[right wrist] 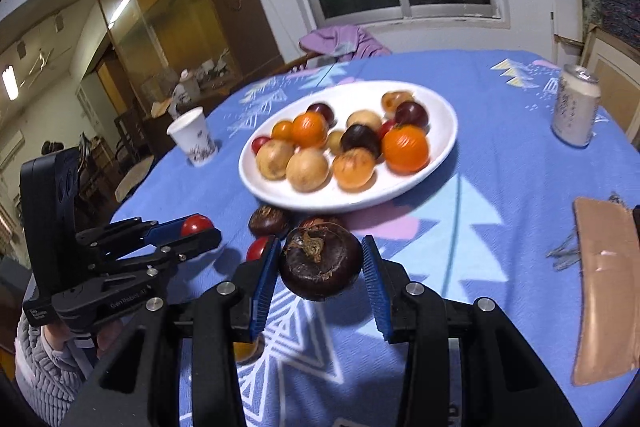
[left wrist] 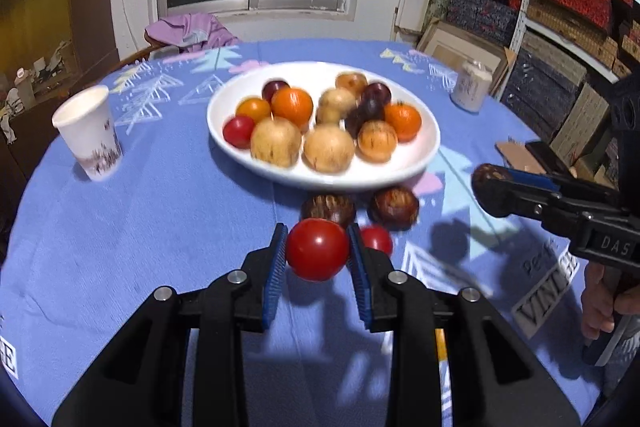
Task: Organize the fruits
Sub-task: 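Carry both held fruits onto the white plate and open both grippers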
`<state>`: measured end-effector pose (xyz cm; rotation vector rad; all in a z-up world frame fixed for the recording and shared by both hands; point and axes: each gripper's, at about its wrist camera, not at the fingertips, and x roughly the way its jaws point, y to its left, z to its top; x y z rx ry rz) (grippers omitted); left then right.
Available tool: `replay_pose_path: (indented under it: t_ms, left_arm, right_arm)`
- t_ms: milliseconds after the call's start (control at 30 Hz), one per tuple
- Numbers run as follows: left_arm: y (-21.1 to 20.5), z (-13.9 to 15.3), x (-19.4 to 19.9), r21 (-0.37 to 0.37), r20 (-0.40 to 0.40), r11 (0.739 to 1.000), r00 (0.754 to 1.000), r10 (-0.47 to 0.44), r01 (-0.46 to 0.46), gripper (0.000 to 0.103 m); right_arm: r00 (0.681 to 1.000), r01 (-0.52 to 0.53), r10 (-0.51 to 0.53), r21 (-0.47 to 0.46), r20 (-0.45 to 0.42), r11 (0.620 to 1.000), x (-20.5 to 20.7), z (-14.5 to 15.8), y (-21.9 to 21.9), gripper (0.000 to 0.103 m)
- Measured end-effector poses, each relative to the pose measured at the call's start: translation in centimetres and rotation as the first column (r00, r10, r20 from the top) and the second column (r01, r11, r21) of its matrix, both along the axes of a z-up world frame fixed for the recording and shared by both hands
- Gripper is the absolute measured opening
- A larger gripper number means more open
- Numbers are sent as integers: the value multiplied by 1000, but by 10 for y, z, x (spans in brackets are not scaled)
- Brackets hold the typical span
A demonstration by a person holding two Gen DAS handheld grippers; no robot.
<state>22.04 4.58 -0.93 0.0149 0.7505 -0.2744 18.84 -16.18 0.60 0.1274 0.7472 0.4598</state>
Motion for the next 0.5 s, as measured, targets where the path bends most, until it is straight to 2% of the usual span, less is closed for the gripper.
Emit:
replay_pose_path:
  t_ms: [133, 267, 400, 500]
  left_arm:
    - [-3, 26, 35, -9, 21, 1000, 1000, 22, -22, 30]
    - [-9, 42, 78, -15, 29, 999, 999, 37, -37, 30]
    - [-10, 45, 127, -3, -2, 998, 998, 67, -68, 30]
    - [2, 39, 168, -26, -50, 994, 993, 109, -110, 30]
  right_arm:
    - [999, 42, -42, -15, 23, 999, 32, 22, -6, 42]
    - [998, 56, -55, -27, 3, 998, 76, 34, 0, 42]
    - [999, 40, -43, -91, -22, 995, 123, 32, 18, 42]
    - [997, 18, -25, -103, -69, 995, 157, 22, 33, 42]
